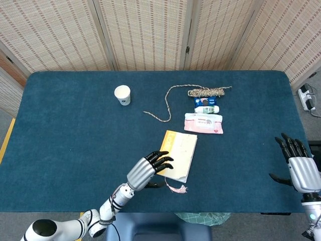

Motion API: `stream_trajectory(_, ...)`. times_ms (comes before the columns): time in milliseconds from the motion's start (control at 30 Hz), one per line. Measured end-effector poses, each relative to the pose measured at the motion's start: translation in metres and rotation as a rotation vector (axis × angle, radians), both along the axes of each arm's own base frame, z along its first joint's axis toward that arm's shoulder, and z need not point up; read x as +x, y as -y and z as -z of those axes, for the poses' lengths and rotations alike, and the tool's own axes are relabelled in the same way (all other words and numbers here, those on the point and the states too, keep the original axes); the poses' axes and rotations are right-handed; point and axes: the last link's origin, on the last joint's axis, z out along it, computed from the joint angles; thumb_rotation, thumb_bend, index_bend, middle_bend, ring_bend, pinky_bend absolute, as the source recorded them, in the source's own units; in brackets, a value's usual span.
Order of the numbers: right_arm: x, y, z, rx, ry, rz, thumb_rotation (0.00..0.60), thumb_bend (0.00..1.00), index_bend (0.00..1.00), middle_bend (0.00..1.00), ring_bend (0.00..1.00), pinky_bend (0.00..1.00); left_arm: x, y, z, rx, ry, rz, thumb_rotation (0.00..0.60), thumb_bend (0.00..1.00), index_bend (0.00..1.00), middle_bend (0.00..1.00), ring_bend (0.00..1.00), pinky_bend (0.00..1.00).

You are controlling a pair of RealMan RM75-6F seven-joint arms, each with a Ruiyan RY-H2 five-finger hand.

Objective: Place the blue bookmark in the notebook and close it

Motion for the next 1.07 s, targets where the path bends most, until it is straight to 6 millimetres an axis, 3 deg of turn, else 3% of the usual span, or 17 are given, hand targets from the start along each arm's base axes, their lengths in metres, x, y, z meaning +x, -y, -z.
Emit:
stream_trajectory(167,0.0,0.0,0.002,0.01,-0.004,0.002,0.6,0.09,0.0,0.0,0.0,0.0,-0.012,-0.012,-0.012,-0.018,-0.026,-0.047,0.6,0.17,0.4,0.31,0.18,0.24)
stream_trajectory(333,0.001,0.0,0.006,0.023,-0.007,-0.002,0.6,0.09,0.0,0.0,0.0,0.0,-0.038,-0.027,-0.042,-0.007,-0.112,-0.121,0.6,0.17,0.4,0.31,0.17,0.23)
stream_trajectory(567,0.003,-0.001,0.011,0.02,-0.017,-0.011,0.6,0.08,0.0,0.0,0.0,0.0,-0.112,-0.032,-0.11,0.041,-0.261,-0.349,0.6,0.17,0.33,0.22,0.1,0.18)
stream_trajectory(700,0.005,-0.001,0.013,0.004,-0.029,-0.009,0.6,0.06,0.0,0.0,0.0,0.0,-0.163,-0.016,-0.15,0.1,-0.417,-0.503,0.6,0.17,0.23,0.15,0.06,0.15)
stream_trajectory(800,0.006,-0.002,0.013,-0.019,-0.036,-0.008,0.6,0.04,0.0,0.0,0.0,0.0,-0.194,0.007,-0.173,0.155,-0.522,-0.608,0.6,0.17,0.22,0.13,0.04,0.11)
stream_trajectory(1067,0.006,-0.004,0.02,-0.035,-0.091,0.024,0.6,0.0,0.0,0.0,0.0,0.0,-0.239,0.072,-0.215,0.298,-0.588,-0.821,0.6,0.17,0.2,0.09,0.0,0.05)
